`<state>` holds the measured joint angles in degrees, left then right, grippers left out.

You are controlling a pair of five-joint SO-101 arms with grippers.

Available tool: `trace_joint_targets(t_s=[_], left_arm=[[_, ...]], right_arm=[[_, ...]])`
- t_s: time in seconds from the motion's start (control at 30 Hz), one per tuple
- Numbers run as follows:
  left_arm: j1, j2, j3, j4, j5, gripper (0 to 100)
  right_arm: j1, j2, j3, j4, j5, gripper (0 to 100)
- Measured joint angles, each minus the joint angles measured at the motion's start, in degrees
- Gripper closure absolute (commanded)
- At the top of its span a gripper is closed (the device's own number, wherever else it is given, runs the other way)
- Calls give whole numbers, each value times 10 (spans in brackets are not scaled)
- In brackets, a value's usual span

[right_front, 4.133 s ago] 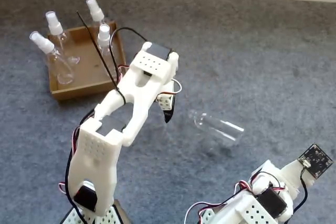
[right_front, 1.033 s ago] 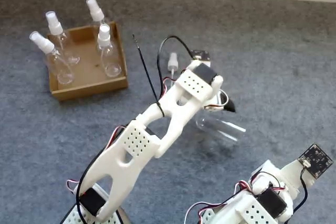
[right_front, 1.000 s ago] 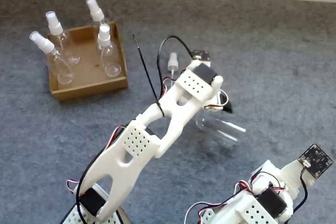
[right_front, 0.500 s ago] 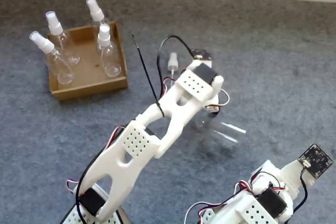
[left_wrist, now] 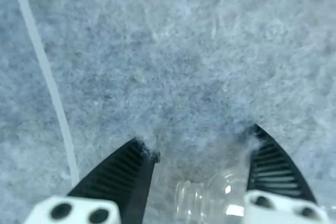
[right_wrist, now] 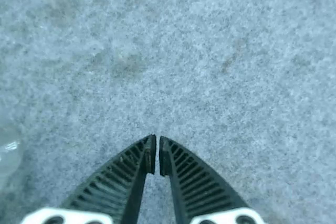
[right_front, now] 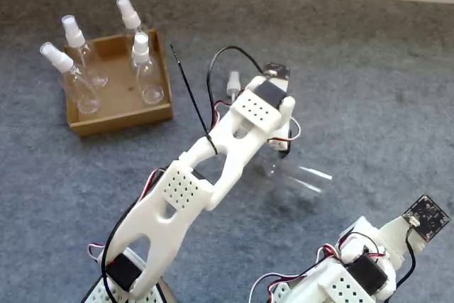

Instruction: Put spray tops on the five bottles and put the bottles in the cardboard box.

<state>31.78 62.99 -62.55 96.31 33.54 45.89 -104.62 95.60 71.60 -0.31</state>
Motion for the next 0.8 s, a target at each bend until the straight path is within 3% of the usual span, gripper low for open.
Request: trace_joint_targets(t_s=[0.23, 0.8], left_arm=[[-2, 0, -1, 0, -35, 811], [-34, 0, -1, 1, -43, 807]], right_arm=[[0, 0, 0, 0, 0, 987], [0, 0, 0, 0, 0, 987]])
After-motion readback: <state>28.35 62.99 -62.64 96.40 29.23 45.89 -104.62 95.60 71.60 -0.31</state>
